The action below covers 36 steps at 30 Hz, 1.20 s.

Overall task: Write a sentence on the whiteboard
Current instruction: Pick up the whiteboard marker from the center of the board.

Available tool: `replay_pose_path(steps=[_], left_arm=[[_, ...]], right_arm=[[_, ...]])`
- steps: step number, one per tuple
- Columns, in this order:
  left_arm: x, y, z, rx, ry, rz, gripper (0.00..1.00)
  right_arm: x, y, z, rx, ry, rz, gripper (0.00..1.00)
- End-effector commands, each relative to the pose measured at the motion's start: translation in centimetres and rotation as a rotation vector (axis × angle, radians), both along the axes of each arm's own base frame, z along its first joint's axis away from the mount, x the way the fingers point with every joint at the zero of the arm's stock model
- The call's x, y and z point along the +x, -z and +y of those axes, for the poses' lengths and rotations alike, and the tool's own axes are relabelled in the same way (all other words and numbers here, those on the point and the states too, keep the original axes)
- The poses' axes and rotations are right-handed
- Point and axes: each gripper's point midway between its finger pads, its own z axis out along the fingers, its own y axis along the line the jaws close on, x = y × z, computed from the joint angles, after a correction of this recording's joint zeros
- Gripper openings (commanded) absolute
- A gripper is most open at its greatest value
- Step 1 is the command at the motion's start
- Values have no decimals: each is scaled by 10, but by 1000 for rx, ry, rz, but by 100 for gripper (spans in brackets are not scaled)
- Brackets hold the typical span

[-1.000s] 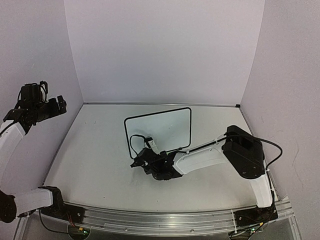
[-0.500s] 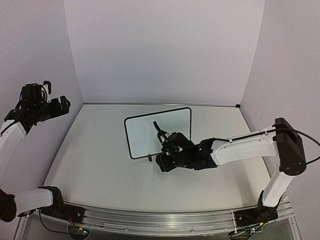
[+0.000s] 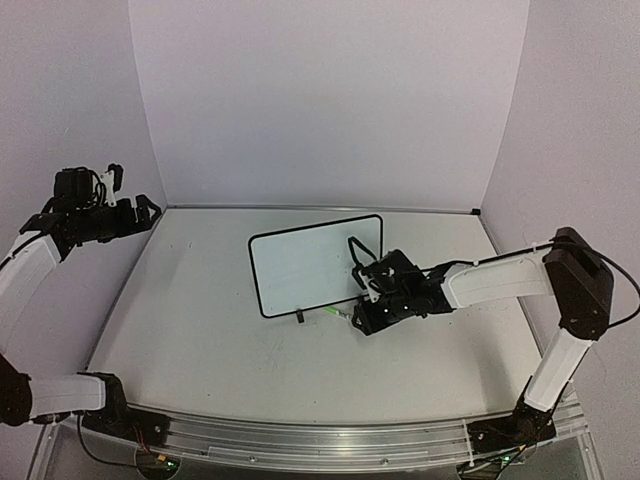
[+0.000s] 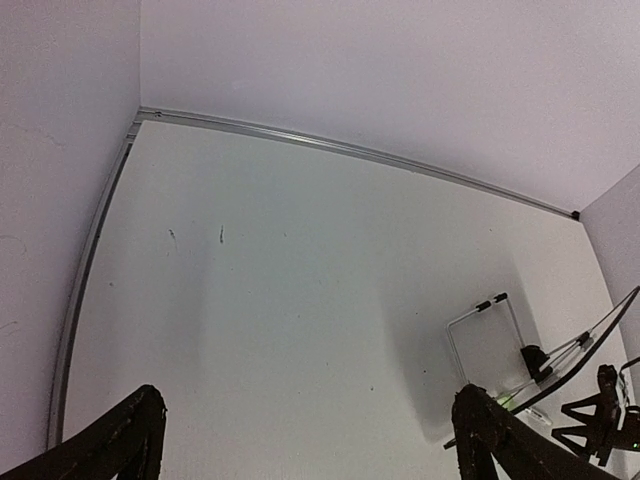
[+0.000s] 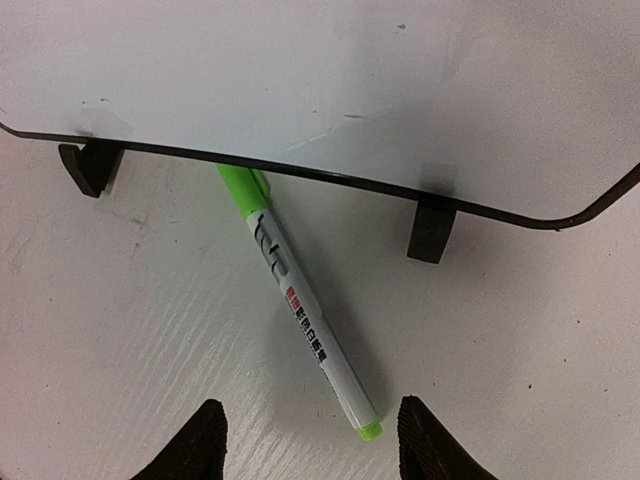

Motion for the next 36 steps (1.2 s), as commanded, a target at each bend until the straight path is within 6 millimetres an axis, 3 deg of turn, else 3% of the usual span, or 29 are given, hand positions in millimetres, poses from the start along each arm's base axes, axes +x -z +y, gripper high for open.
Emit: replay_pose_path(steps=[1,15,21,25,30,36], left_arm=[[5,-9,-13,-25,79,-34,99],[8,-1,-22,-47,122,-2,99],[7,-3,-26,-59,134,2,99],[4,-2,-32,-105,148,17,99],[-9,2,-44,-156,162,37,99],[-28,9,-59,-194,184,73,99]], right_arm=[[2,12,4,-36,-46,2,51],[15,29,-1,-124,-44,-34,41],[11,40,-2,-136,-52,-7,23],[5,44,10,-101,-98,32,7],[-7,35,17,-68,-145,42,0],[-35,-4,16,-23,-176,25,0]])
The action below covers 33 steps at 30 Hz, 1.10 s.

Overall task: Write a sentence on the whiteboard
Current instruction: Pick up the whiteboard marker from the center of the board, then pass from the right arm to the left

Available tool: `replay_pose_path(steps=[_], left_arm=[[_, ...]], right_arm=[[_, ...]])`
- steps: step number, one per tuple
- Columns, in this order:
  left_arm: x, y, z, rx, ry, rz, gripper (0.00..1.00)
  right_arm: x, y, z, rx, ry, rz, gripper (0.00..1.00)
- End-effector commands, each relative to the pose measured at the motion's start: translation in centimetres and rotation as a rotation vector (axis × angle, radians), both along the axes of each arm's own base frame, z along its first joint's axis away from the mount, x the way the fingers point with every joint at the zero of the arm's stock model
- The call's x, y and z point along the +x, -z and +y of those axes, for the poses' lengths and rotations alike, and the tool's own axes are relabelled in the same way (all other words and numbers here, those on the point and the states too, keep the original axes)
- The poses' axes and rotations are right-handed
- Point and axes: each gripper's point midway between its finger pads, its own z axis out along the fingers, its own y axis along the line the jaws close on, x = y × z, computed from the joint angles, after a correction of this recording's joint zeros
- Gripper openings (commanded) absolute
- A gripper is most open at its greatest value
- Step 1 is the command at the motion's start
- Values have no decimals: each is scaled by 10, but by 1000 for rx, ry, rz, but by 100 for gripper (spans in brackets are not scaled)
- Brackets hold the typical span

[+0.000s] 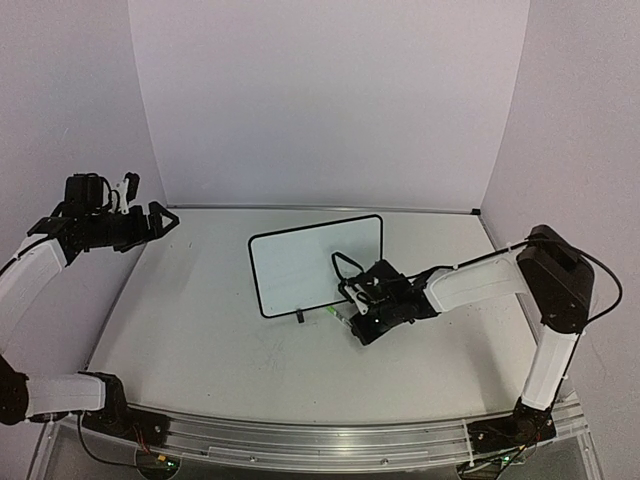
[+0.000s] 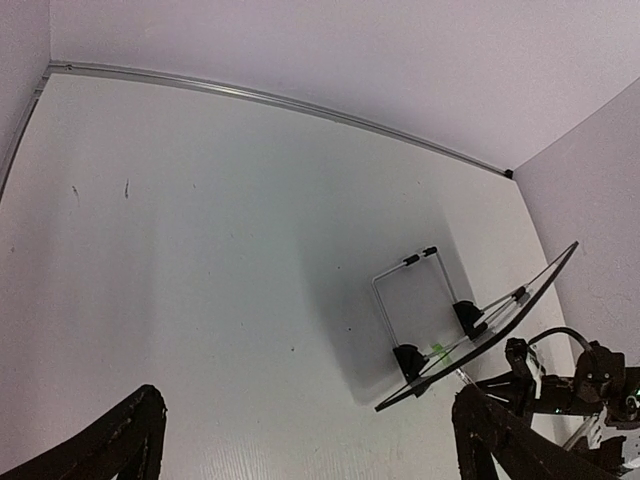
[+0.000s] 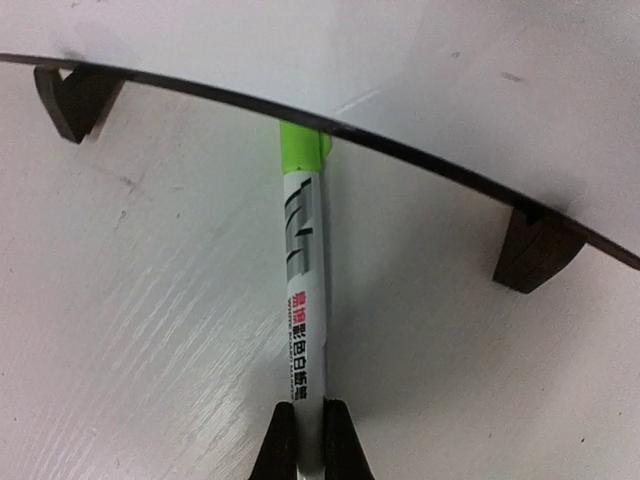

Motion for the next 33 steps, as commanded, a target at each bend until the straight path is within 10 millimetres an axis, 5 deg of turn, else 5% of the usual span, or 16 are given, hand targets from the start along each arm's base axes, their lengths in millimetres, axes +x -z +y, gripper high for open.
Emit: replay_pose_path(steps=[1,10,18,24,29,33], left_arm=[[-16,-7,-17,-56,40,3,99],[-35,-32,-38,-108,132,-25,99],[-54,-61,-68,-204,265,-56,96],[-76,-70,-125,-219,442,-43,95],[-100,-65,-175,-224,610,-5,94],[-109,-65,-196,-264,684,13,94]], right_arm=[[-29,-41,1,52,-40,-3,0],[-72,-101,9,128,-100,-30,0],[-98,-186,43,299,-208,-127,0],[-99,-228,71,349,-282,-216,0],[-96,-250,90,363,-339,-273,0],[-97,-257,99,364,-373,-291,0]])
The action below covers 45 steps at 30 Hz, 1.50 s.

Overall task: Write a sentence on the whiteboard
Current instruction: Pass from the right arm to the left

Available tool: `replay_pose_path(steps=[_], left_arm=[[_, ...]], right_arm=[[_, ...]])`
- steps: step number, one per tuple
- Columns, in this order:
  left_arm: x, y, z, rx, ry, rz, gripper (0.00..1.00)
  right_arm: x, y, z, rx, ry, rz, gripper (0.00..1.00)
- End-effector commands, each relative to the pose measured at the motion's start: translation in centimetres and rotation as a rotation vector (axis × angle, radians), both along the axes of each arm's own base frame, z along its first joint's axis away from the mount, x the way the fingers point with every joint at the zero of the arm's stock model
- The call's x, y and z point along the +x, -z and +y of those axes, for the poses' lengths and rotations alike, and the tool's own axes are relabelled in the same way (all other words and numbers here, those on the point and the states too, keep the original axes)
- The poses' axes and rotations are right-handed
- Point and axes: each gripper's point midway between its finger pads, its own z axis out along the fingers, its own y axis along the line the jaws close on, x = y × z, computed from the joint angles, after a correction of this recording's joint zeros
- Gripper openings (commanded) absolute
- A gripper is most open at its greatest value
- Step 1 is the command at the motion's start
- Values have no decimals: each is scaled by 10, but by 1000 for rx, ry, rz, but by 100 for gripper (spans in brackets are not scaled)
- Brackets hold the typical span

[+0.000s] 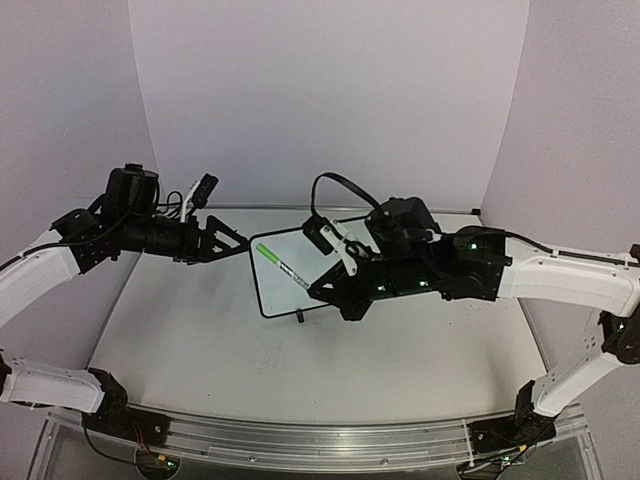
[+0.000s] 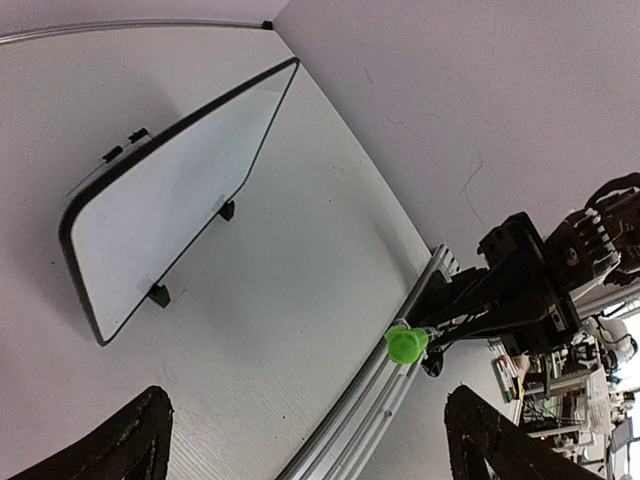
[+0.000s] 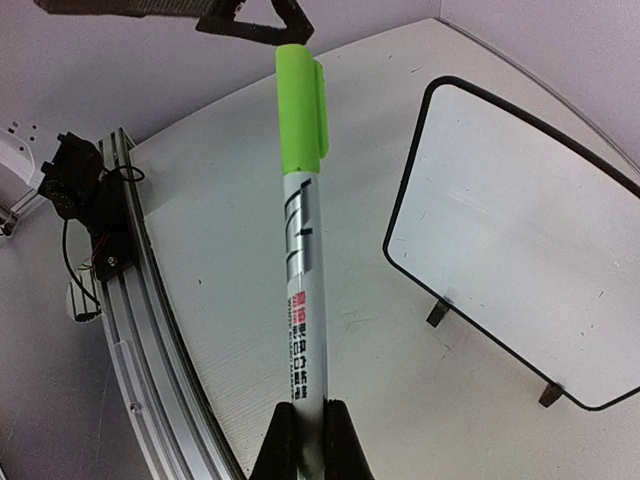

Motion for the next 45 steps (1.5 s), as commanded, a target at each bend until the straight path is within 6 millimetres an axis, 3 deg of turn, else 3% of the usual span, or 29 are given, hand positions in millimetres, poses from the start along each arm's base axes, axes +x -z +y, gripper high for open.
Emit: replay_pose_path(steps=[1,6,17,28,34,39,41,42,45], left_arm=[[-4,-30,-20,-97,65,-39,94],[-5,-31,-34,-147,109,-1,88],[-4,-29,-45,-170,149,33,39],[-12,-21,-51,-156,197,69,41],[-14,-20,-53,-152,211,72,26],[-14,-18,-55,-154,215,85,1],[-15,-18,-55,-161,215,86,0],[-14,-18,-54,-166,208,84,0],[-10,-22,-53,-201,167,71,0]], right_arm=[[0,-10,11,-13,-42,-55,0],[-3,-14,16,-10,-64,-67,0],[0,-12,14,-24,-46,-86,0],[8,-11,11,-44,-11,-119,0],[8,-11,11,-51,-22,-134,0],[10,-10,8,-58,-4,-141,0],[13,-11,6,-53,18,-144,1],[16,-13,4,-47,40,-150,5],[19,-20,3,18,93,-126,53]])
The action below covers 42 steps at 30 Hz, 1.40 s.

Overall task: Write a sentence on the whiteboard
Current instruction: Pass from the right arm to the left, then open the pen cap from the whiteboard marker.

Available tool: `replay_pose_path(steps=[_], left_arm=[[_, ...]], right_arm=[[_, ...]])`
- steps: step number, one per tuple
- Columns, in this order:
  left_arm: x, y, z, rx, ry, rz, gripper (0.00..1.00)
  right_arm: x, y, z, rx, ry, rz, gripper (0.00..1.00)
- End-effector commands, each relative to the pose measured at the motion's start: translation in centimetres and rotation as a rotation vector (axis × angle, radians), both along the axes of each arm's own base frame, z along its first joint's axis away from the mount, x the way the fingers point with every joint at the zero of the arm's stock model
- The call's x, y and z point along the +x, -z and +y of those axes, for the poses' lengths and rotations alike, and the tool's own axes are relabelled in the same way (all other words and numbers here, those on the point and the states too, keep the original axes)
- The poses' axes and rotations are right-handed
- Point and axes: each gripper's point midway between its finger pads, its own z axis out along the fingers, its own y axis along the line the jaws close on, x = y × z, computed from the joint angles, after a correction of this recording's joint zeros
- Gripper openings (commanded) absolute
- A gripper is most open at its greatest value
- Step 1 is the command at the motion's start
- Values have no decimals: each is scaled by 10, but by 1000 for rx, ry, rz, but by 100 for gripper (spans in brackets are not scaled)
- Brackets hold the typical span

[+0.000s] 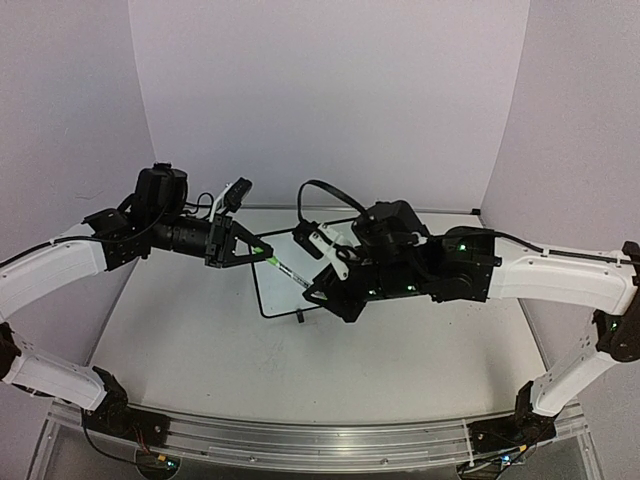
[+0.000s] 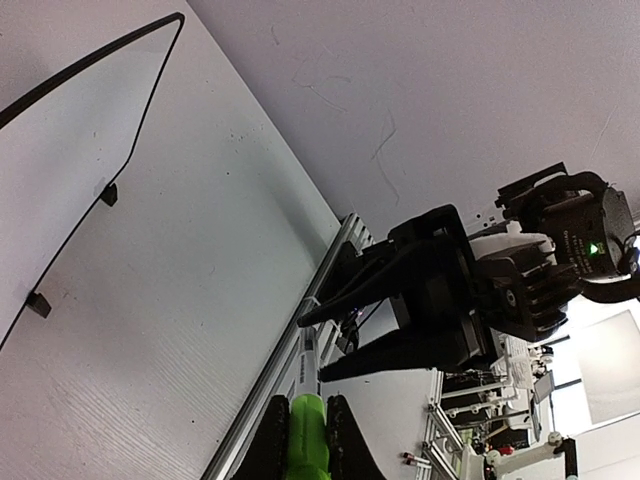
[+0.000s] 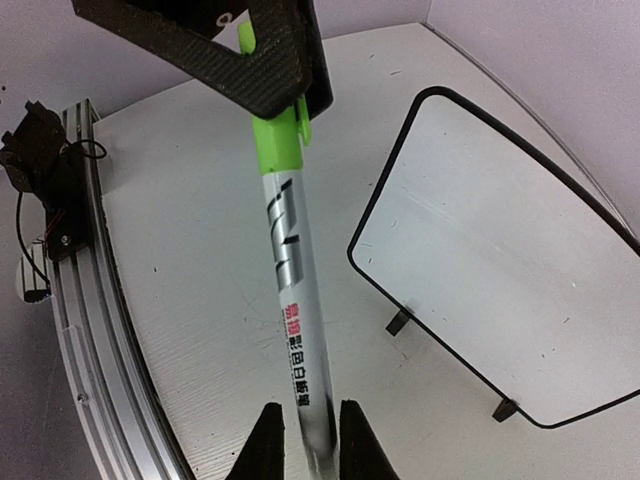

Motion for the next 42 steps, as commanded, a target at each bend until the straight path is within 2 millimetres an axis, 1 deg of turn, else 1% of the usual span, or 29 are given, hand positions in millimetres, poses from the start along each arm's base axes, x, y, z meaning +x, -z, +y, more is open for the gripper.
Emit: replay_pose_path(steps=[1,2,3,5,7,9,10,12,15,18,25,33,42], left_arm=[[10,-19,1,-76,-65,-52,0],[11,-22,1,-93,-76,-54,0],[12,-25,2,-111,-87,-57,0],[15,-32,3,-142,-113,-71,0],[18,-41,7,-161,-147,-96,0],[17,-56,9,-216,-159,-129,0],[15,-61,10,-241,-158,-139,0],[12,-70,11,-284,-150,-148,0],[9,-73,9,-308,-130,-138,0],[6,-74,7,-319,-104,-129,0],[3,-79,6,-349,-79,-144,0],[6,-80,3,-364,-72,-159,0],[9,-60,-1,-302,-70,-113,0]], right_arm=[[10,-29,0,142,93,-11,67],[11,-31,1,179,100,-4,77],[12,-33,0,210,108,9,83],[16,-46,0,336,131,46,90],[18,-58,-1,459,133,88,93],[20,-69,-2,578,126,123,94],[19,-71,-2,620,114,144,94],[19,-87,-2,737,83,174,95],[13,-105,0,865,-7,233,93],[6,-118,3,941,-104,286,90],[-6,-137,7,1010,-220,354,81],[-10,-140,16,1033,-271,401,72],[-7,-139,17,1039,-263,388,62]])
